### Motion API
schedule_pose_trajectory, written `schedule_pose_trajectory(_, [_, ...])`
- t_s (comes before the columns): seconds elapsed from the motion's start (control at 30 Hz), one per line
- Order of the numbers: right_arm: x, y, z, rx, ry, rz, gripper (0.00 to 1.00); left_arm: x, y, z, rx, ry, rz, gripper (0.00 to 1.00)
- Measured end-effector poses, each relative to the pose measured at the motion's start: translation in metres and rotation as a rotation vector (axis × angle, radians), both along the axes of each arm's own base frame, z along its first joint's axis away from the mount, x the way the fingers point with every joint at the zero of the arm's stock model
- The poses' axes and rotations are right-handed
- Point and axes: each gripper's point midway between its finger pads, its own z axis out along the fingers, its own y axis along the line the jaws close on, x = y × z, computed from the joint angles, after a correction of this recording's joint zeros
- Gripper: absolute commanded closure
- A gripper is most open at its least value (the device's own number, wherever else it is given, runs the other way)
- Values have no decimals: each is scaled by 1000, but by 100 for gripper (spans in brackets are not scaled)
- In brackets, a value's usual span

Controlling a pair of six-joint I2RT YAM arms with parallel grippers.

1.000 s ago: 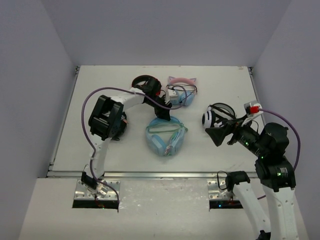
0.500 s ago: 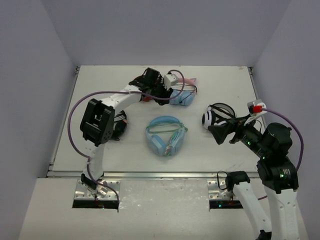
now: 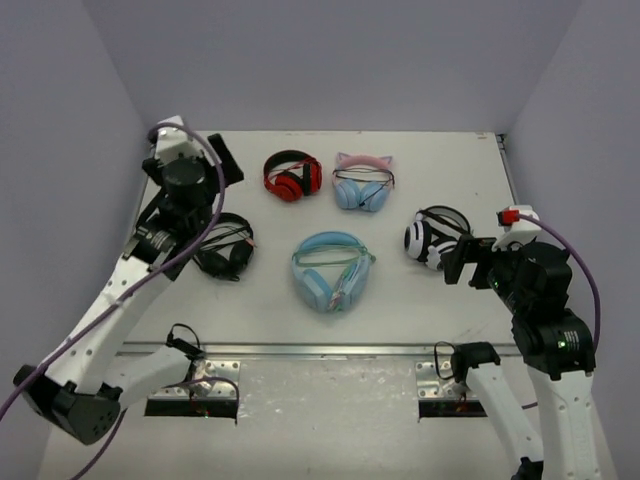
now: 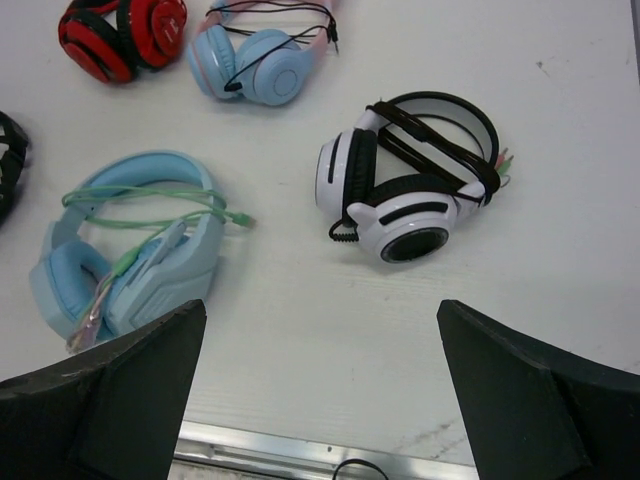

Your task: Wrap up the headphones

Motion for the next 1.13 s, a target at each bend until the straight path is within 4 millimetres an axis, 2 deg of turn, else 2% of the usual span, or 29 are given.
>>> schedule_pose_trajectory(0.07, [-3, -2, -3, -9, 12, -4, 1, -29, 27, 3, -12, -31, 93, 0])
schedule_pose_trajectory(0.13, [-7, -3, -5, -16, 19, -7, 1, -52, 47, -1, -9, -35, 153, 0])
schedule_pose_trajectory(0.3, [-13, -7, -5, -30, 18, -18, 1, -86, 73, -3, 8, -36, 231, 0])
schedule_pose_trajectory(0.37, [-16, -8, -4, -34, 6, -21, 1, -94, 79, -12, 17, -28, 250, 0])
schedule_pose_trajectory(0.57, [-20, -11, 0, -41, -17, -29, 1, -112, 93, -61, 82, 68, 287, 0])
schedule_pose_trajectory(0.7, [-20, -12, -1, -45, -17, -36, 1, -122, 101, -80, 104, 96, 316, 0])
schedule_pose_trajectory(0.9, [-18, -13, -9, -46, -1, -44, 1, -128, 102, -91, 83, 85, 307, 0])
schedule_pose_trajectory(1.13, [-14, -13, -22, -46, 41, -45, 1, -128, 100, -92, 73, 80, 295, 0])
